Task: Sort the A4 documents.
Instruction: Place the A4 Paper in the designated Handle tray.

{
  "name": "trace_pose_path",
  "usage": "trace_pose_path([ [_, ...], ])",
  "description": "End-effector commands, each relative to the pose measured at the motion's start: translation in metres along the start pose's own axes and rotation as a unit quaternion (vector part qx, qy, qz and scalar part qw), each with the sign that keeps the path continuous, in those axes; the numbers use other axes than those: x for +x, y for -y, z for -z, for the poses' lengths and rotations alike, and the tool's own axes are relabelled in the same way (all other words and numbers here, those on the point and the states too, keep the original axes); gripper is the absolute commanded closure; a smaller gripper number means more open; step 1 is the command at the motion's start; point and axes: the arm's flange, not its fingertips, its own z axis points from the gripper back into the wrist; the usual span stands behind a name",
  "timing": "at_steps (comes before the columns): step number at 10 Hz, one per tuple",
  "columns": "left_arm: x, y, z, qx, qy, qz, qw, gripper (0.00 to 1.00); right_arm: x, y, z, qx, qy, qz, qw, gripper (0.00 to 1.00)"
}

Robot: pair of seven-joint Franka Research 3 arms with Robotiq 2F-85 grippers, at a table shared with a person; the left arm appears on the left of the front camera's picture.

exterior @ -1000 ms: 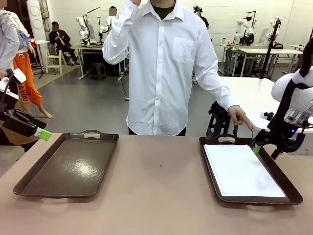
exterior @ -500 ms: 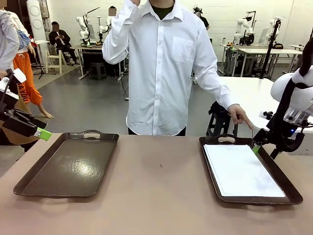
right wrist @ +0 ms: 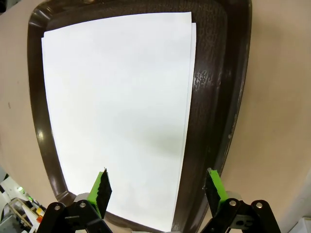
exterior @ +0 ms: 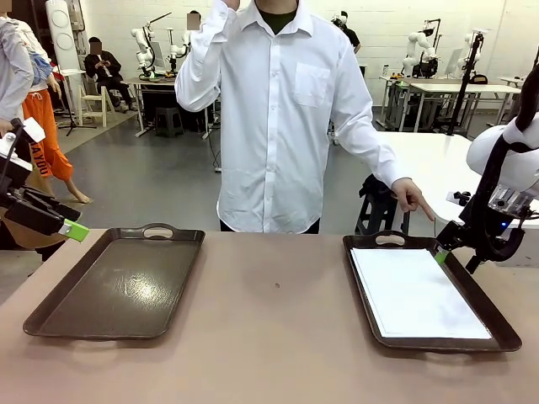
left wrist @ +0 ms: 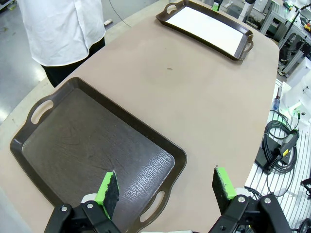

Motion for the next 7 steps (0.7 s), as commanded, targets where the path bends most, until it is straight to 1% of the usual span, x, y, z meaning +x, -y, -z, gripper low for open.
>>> trace_pose_path([
  [1, -0.0022, -0.0021, 0.0012, -0.005, 0.009, 0.007, 1.0, 0.0, 0.0008, -0.0006, 0.0004, 0.0, 0.0, 0.0, 1.0, 0.0],
  [7, -0.0022, -0.0021, 0.0012, -0.005, 0.009, 0.007, 1.0, 0.0, 0.0008, -0.0006, 0.0004, 0.0, 0.0, 0.0, 1.0, 0.0],
])
